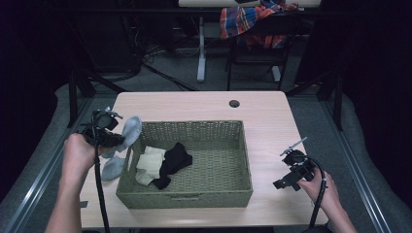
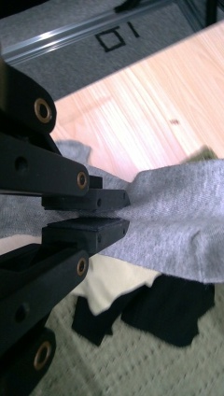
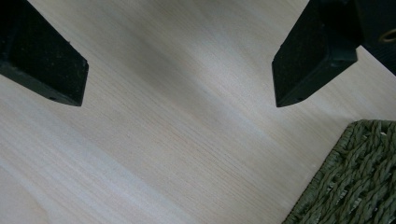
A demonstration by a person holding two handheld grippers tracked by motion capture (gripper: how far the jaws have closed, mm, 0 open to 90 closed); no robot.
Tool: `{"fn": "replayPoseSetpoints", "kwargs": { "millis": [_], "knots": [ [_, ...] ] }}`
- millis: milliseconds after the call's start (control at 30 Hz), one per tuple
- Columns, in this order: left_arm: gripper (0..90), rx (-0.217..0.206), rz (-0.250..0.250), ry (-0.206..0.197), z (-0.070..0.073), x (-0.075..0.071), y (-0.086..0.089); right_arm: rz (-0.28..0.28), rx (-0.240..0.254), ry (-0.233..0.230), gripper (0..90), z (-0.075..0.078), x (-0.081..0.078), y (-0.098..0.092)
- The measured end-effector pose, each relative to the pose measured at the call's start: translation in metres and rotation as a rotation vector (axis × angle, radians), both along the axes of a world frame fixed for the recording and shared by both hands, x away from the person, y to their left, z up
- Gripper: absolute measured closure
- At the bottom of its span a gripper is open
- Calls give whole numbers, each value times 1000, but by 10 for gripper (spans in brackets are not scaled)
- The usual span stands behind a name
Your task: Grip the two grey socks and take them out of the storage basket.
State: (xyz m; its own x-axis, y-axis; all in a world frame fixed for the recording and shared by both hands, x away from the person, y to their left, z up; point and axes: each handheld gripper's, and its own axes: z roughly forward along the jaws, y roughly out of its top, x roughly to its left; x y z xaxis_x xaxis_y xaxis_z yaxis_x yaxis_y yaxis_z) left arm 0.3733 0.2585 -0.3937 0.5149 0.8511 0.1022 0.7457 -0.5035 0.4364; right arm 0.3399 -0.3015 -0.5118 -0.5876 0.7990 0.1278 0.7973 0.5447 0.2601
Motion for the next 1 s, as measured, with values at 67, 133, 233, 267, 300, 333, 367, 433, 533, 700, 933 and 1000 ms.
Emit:
{"fn": "replayPoseSetpoints", "kwargs": {
  "millis": [67,133,233,267,300,333,367,433,533,700,933,1000],
  "knots": [
    [856,-4,26,4,-4,2,8,-8,1,-7,35,-1,0,0],
    [856,-2,54,14,-8,5,17,-3,3,-5,35,0,0,0],
    [856,-13,92,36,-17,8,29,0,4,-9,35,0,0,-1],
    [856,-10,100,42,-20,8,32,-2,2,-5,35,0,0,0],
    [856,-13,111,48,-23,9,35,0,4,-11,35,0,0,-1],
    [856,-12,119,57,-26,10,37,1,4,-11,35,0,0,-1],
    [856,-8,125,65,-29,11,40,-6,3,-14,35,0,0,0],
    [856,-13,141,79,-34,13,44,-6,4,-12,35,0,0,-1],
    [854,-12,161,102,-43,16,48,-7,-5,-9,35,0,0,-1],
    [854,-5,179,129,-56,19,52,-2,-7,-2,35,-1,0,-1],
    [854,-5,193,171,-71,23,57,0,-11,2,35,0,0,-1],
    [852,-8,201,182,-75,24,58,0,-2,1,35,0,0,-1]
  ]
}}
